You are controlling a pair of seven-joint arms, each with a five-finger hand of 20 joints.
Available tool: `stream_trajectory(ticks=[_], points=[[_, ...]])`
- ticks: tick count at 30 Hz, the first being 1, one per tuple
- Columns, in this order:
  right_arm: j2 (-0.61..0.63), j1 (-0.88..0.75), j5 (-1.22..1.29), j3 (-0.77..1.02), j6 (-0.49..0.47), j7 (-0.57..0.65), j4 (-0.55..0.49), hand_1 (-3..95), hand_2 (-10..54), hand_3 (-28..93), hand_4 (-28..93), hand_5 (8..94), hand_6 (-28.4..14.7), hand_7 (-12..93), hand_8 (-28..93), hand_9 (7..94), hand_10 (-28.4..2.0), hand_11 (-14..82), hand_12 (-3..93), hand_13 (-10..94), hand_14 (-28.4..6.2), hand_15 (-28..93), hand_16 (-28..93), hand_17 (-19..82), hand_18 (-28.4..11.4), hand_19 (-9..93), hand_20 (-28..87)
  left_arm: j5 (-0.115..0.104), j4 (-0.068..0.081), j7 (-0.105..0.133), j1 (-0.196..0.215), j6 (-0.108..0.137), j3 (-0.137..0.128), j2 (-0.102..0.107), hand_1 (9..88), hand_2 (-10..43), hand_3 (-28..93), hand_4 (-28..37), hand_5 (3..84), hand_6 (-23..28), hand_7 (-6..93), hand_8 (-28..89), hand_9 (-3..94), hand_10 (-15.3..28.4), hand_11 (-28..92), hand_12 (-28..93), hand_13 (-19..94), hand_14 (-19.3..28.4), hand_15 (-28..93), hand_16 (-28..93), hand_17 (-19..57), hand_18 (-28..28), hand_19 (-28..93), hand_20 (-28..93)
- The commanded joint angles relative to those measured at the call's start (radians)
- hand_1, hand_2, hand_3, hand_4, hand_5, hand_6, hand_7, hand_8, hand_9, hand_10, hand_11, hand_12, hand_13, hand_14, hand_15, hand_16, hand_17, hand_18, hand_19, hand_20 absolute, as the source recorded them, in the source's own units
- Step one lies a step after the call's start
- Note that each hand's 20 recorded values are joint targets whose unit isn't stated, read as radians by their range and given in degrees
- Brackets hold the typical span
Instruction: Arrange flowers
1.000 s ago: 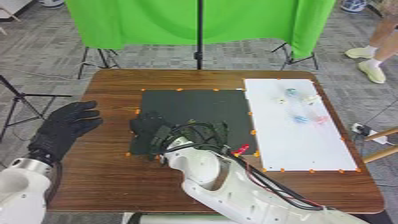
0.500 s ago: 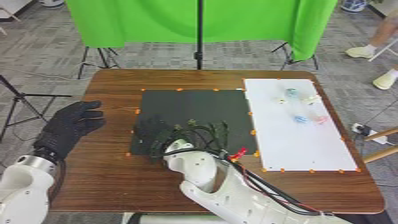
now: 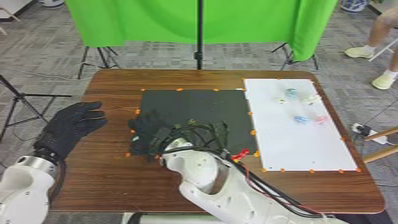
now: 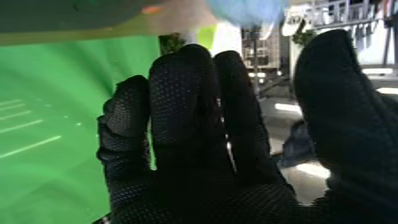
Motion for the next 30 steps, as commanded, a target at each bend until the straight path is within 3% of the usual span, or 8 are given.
stream_trajectory(ticks=[1, 2, 5, 6, 11, 15, 22, 30], points=[[0.033, 0.002, 0.032, 0.108, -0.062, -0.08, -0.075, 37.0, -7.2, 70, -28, 44.0, -8.0, 31, -17, 45.2, -14.2, 45.0, 24.3, 54, -8.6, 74, 23, 28, -18.6, 84, 44, -0.001, -0.028, 0.049, 0.09, 0.016, -0.041, -0.05, 31.9, -0.4, 76, -28.3, 41.0, 5.8, 43.8, -23, 37.4, 17.3, 49, 4, 30, 19.9, 63, -15, -4.4, 24.4, 72, -20], [0.05, 0.012, 0.053, 0.12, -0.057, -0.089, -0.083, 35.4, -6.1, 72, -28, 43.2, -8.0, 31, -17, 43.6, -14.5, 44.6, 23.9, 53, -8.8, 74, 23, 27, -18.5, 84, 44, -0.004, -0.037, 0.076, 0.113, 0.025, -0.05, -0.062, 31.9, -0.3, 76, -28.3, 40.9, 5.9, 43.3, -23, 37.4, 17.3, 48, 5, 30, 19.7, 62, -14, -4.5, 24.3, 71, -19], [0.148, 0.004, 0.108, 0.196, -0.035, -0.07, -0.14, 32.2, -4.5, 76, -28, 40.9, -7.3, 32, -18, 40.5, -14.4, 44.6, 23.0, 49, -8.8, 72, 20, 27, -18.4, 83, 44, -0.006, -0.054, 0.106, 0.16, 0.033, -0.071, -0.091, 32.2, 0.6, 75, -28.3, 40.1, 5.8, 40.8, -21, 37.0, 16.7, 45, 6, 30, 18.6, 58, -12, -4.7, 23.7, 69, -16], [0.191, -0.024, 0.13, 0.237, -0.029, -0.052, -0.171, 31.4, -4.6, 77, -28, 40.4, -7.0, 32, -18, 39.6, -14.5, 44.3, 22.7, 47, -9.0, 72, 19, 26, -18.2, 83, 44, -0.004, -0.055, 0.091, 0.16, 0.031, -0.074, -0.096, 32.3, 0.8, 75, -28.3, 40.0, 5.7, 40.1, -21, 36.9, 16.6, 44, 7, 30, 18.4, 58, -11, -4.7, 23.7, 69, -15], [0.39, -0.117, 0.259, 0.434, 0.073, -0.02, -0.217, 27.3, -3.9, 87, -27, 38.0, -5.3, 36, -20, 35.8, -14.4, 43.9, 22.2, 38, -9.6, 63, 13, 21, -17.7, 71, 37, -0.004, -0.066, 0.098, 0.185, 0.034, -0.088, -0.115, 32.7, 1.9, 73, -28.3, 38.8, 5.1, 35.9, -18, 36.0, 15.5, 40, 8, 30, 17.6, 53, -10, -4.9, 23.3, 67, -11], [0.543, -0.209, 0.27, 0.544, 0.158, 0.041, -0.222, 27.4, -6.2, 90, -27, 40.6, -5.3, 36, -22, 38.6, -14.2, 43.5, 21.3, 36, -9.6, 58, 11, 20, -16.7, 67, 32, -0.006, -0.07, 0.107, 0.201, 0.038, -0.096, -0.121, 32.6, 2.1, 73, -28.3, 38.5, 5.0, 34.9, -18, 35.9, 15.3, 39, 9, 30, 17.7, 52, -9, -4.9, 23.2, 66, -10], [0.681, -0.419, 0.236, 0.747, 0.087, 0.138, -0.257, 27.6, -8.7, 91, -28, 40.0, -5.5, 35, -21, 38.3, -13.8, 41.0, 21.1, 39, -9.6, 55, 11, 21, -16.4, 67, 29, -0.004, -0.072, 0.11, 0.208, 0.035, -0.1, -0.127, 32.6, 2.4, 73, -28.3, 38.2, 4.9, 34.1, -17, 35.8, 15.1, 38, 9, 30, 17.6, 51, -8, -5.0, 23.0, 65, -8], [0.708, -0.55, 0.216, 0.813, 0.012, 0.193, -0.251, 27.7, -9.5, 90, -28, 38.2, -5.3, 35, -21, 37.1, -13.7, 40.5, 21.7, 44, -10.1, 51, 12, 22, -16.3, 68, 29, -0.009, -0.068, 0.107, 0.207, 0.032, -0.09, -0.121, 32.6, 2.5, 72, -28.3, 38.3, 5.0, 33.7, -17, 35.8, 15.1, 38, 10, 30, 17.4, 51, -8, -5.1, 23.0, 64, -6]])
